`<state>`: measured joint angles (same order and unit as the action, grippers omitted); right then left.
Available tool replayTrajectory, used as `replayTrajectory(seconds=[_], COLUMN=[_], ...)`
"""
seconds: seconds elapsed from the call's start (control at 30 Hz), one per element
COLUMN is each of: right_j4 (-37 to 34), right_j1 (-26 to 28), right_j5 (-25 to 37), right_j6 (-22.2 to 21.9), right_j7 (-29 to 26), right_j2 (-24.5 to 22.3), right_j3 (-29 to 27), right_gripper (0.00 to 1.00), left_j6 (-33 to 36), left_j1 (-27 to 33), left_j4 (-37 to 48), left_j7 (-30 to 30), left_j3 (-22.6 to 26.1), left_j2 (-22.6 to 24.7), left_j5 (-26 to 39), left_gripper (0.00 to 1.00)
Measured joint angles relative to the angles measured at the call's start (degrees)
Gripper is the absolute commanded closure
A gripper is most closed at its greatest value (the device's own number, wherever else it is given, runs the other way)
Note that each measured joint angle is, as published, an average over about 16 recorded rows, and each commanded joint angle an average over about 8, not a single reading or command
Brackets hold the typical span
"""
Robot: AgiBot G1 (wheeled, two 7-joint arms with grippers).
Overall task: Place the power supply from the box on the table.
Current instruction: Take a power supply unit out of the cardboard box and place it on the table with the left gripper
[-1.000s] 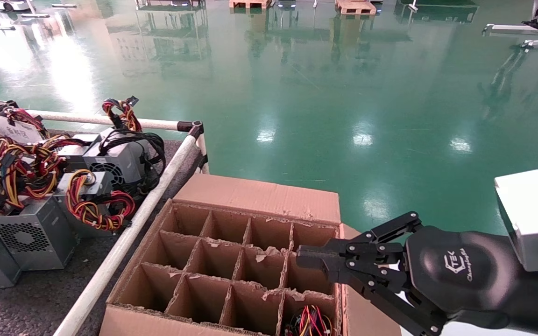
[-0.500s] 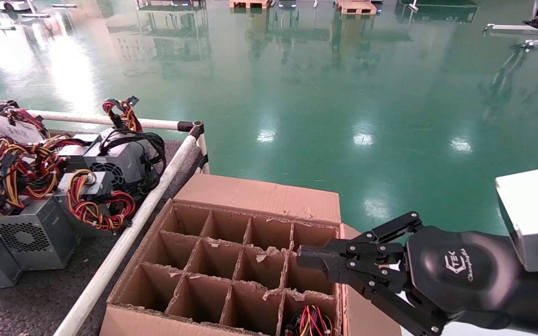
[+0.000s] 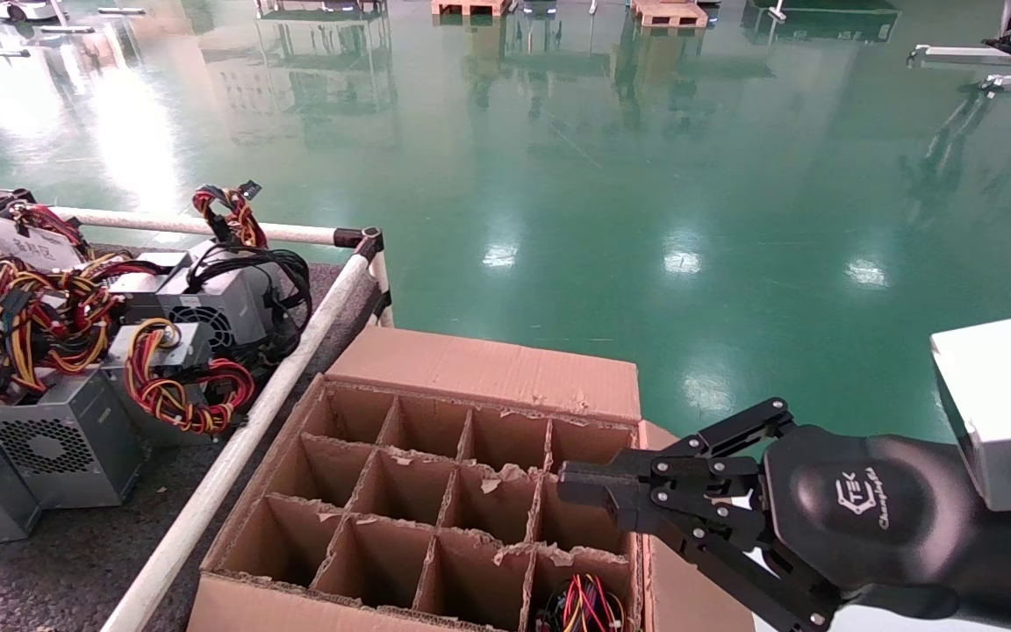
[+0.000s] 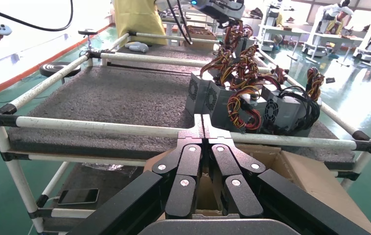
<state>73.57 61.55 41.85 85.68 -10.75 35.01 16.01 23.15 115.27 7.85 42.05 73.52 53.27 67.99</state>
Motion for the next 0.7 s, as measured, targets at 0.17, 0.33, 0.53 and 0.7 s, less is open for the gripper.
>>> replayTrajectory(seconds=[0.17,0.33,0.53,0.7], right_j4=[0.0,0.0,0.0,0.0], right_j1=[0.0,0.0,0.0,0.0], right_j5=[0.0,0.0,0.0,0.0], right_j6=[0.0,0.0,0.0,0.0], right_j7=[0.0,0.0,0.0,0.0], right_j2=[0.0,0.0,0.0,0.0], right_j3=[0.0,0.0,0.0,0.0], right_gripper=[1.0,1.0,1.0,1.0], left_j6=[0.31,0.59,0.92,1.2], left_j1=[-1.06,-2.04,-3.15,-4.15], left_j4=[-0.42,-0.72,-0.89,-0.91], left_j7=[-1.13,-2.21,-3.31,-4.21], left_j3=[0.08,0.18,0.25,0.21], left_j2=[0.22,0.32,0.23,0.04], left_j5=[0.29,0.58,0.83,0.93], left_gripper=[1.0,1.0,1.0,1.0])
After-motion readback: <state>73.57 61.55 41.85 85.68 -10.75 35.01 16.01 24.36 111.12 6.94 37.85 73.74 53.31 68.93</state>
